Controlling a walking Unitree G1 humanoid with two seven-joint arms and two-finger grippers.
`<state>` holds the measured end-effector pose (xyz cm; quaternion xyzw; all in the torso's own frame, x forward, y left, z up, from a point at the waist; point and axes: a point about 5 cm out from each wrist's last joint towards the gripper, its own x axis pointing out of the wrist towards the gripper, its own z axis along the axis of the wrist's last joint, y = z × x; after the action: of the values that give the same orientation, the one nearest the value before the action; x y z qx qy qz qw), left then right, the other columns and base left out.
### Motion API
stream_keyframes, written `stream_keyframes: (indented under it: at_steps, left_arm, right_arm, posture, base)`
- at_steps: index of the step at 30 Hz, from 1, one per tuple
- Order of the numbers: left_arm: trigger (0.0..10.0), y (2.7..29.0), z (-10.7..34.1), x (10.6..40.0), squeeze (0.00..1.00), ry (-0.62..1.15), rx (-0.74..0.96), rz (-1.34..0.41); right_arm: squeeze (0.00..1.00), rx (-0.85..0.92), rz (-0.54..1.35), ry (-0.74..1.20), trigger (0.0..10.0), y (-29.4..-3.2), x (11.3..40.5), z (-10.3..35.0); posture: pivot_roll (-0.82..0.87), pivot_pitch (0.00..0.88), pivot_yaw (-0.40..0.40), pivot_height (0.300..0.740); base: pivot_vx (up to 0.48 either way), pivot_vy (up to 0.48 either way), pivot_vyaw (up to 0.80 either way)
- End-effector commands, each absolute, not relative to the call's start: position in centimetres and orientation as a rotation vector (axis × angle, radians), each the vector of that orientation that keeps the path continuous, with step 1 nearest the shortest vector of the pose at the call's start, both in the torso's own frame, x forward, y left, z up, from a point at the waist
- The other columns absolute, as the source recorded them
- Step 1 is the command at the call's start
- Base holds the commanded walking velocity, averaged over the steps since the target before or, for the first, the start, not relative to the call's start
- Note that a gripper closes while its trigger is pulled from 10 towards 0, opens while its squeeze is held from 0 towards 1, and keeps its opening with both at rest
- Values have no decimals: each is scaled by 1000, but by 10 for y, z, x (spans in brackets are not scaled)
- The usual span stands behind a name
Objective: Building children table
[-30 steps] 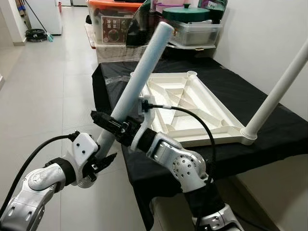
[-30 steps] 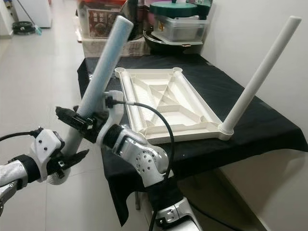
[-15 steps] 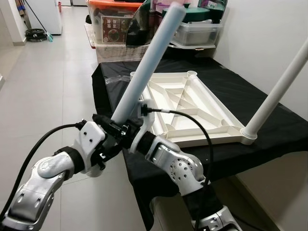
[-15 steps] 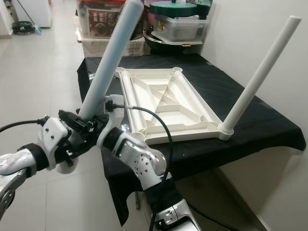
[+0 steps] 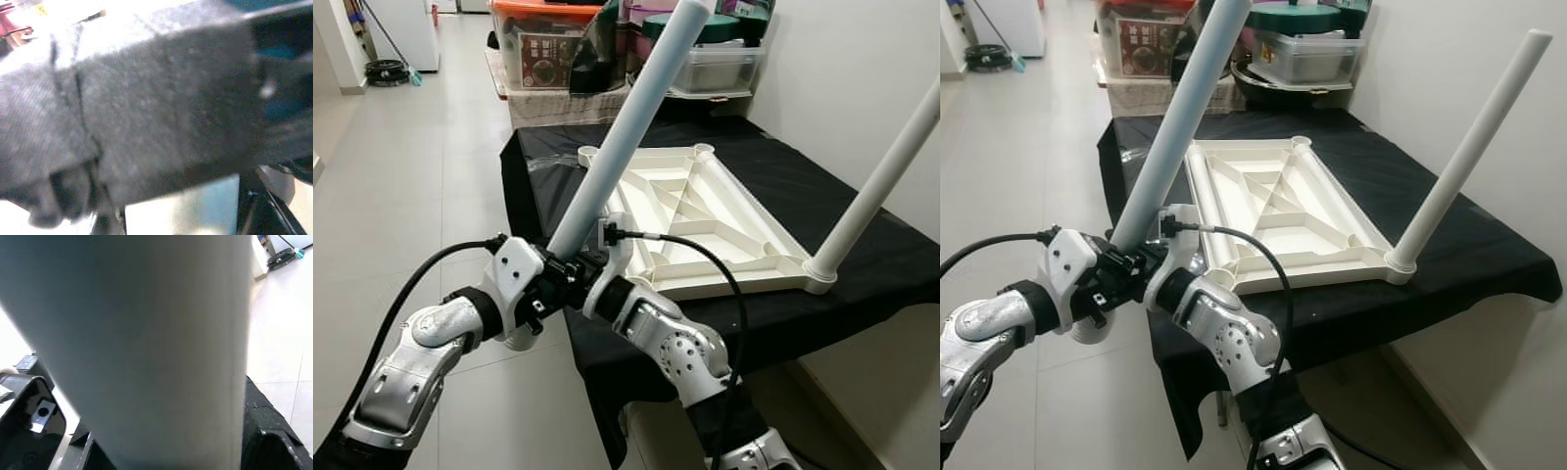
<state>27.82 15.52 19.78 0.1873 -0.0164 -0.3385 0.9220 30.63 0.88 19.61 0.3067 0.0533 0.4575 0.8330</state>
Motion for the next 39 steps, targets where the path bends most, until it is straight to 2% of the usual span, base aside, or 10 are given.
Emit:
stream_keyframes:
  at_steps: [1, 9, 10, 12, 13, 25, 34, 35, 37, 39]
  left_arm:
    - [10000, 139, 205, 270, 0, -106, 390, -786]
    - [10000, 144, 195, 271, 0, -83, 414, -762]
    - [10000, 147, 195, 272, 549, -91, 429, -743]
    - [10000, 147, 195, 272, 549, -91, 429, -743]
    - [10000, 148, 195, 274, 1000, -97, 439, -730]
    - [10000, 163, 199, 277, 1000, -141, 402, -641]
    - [10000, 175, 212, 280, 1000, -190, 496, -513]
    - [10000, 180, 222, 276, 8, -223, 507, -480]
    - [10000, 180, 222, 276, 8, -223, 507, -480]
    - [10000, 189, 235, 270, 0, -263, 509, -433]
  right_arm:
    - [0, 851, 851, 129, 0, 15, 310, 192]
    - [0, 883, 829, 53, 0, 11, 312, 202]
    - [0, 883, 831, 50, 0, 12, 312, 202]
    - [0, 883, 831, 50, 0, 12, 312, 202]
    - [0, 883, 832, 48, 0, 12, 311, 202]
    - [0, 895, 805, 18, 0, 5, 316, 204]
    - [0, 870, 746, -1, 0, -1, 321, 203]
    - [0, 838, 685, -23, 0, -11, 330, 203]
    - [0, 838, 685, -23, 0, -11, 330, 203]
    - [0, 796, 595, -65, 0, -29, 345, 206]
  posture:
    - [78, 0, -60, 740]
    - [80, 0, -66, 740]
    - [80, 0, -65, 740]
    - [80, 0, -65, 740]
    - [80, 0, -65, 740]
    - [83, 0, -65, 740]
    - [86, 0, -65, 740]
    - [94, 0, -70, 740]
    - [94, 0, -70, 740]
    - [104, 0, -76, 740]
  base:
    - [0, 0, 0]
    - [0, 0, 0]
    - [0, 0, 0]
    - [0, 0, 0]
    - [0, 0, 0]
    - [0, 0, 0]
    - [0, 0, 0]
    - [0, 0, 0]
    - [0, 0, 0]
    - [0, 0, 0]
